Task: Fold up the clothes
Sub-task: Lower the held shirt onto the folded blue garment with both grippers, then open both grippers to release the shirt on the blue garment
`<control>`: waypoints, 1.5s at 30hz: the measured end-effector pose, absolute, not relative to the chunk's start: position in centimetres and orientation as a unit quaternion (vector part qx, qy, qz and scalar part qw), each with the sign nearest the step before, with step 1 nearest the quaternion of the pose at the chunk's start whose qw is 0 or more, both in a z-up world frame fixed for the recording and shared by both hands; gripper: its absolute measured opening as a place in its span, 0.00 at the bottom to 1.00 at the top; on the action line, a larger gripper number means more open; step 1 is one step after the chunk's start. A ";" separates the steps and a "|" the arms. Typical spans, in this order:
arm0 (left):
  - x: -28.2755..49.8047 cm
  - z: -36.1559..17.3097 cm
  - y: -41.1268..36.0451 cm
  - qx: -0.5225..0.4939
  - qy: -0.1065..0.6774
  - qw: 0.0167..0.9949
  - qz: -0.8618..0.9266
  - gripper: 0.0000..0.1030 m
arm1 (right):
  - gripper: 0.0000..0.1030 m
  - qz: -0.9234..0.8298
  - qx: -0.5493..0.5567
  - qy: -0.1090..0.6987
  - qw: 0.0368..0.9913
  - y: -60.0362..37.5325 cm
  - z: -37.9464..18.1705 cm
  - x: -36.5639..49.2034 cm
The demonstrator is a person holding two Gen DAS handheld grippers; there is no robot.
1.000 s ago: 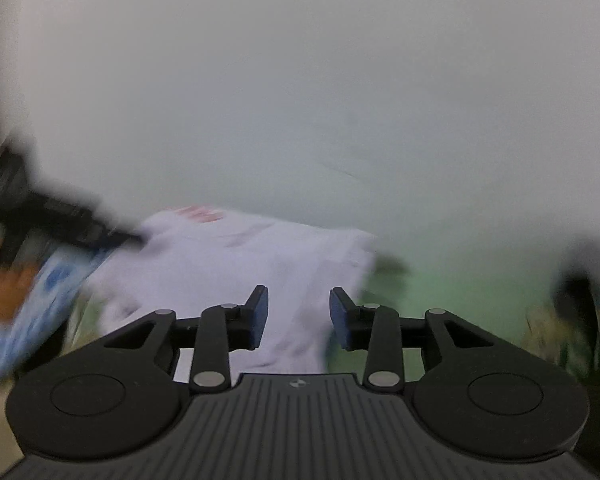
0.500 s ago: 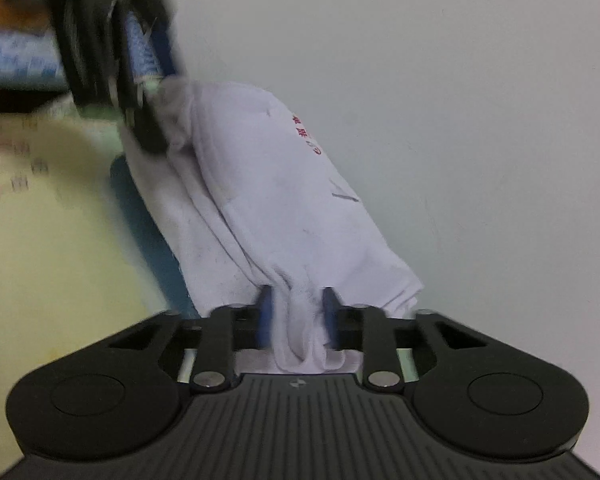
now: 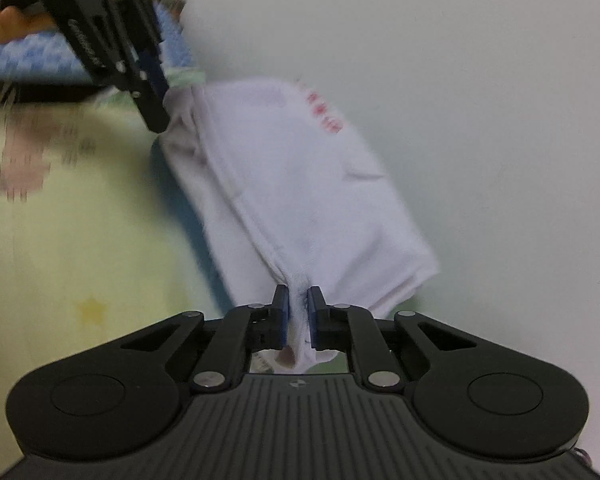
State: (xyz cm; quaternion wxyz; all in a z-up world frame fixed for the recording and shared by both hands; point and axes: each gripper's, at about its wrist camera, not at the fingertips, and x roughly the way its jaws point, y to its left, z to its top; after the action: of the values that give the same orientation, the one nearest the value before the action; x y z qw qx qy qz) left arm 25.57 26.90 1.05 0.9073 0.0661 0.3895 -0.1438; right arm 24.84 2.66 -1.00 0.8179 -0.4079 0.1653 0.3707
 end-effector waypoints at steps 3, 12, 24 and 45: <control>25.8 1.2 28.0 0.053 0.394 0.909 -0.126 0.32 | 0.20 0.378 -0.398 0.155 0.821 2.7 -0.4 24.3; 23.7 7.7 28.3 0.020 0.311 0.932 -0.186 0.44 | 0.25 0.343 -0.143 0.194 0.908 -0.5 5.7 29.0; 29.8 1.5 24.9 0.019 0.336 0.930 -0.146 0.44 | 0.21 0.297 -0.097 0.278 0.908 0.8 -0.4 33.6; 38.3 -2.2 22.3 -0.031 0.250 0.965 0.070 0.76 | 0.21 0.174 0.045 0.229 0.957 3.8 -4.2 40.1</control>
State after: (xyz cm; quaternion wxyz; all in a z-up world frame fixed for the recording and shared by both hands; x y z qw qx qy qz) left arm 38.31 22.29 -2.23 0.9651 -0.0306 0.2503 0.0701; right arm 40.06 3.79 -4.20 0.9567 0.0454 0.2291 0.1735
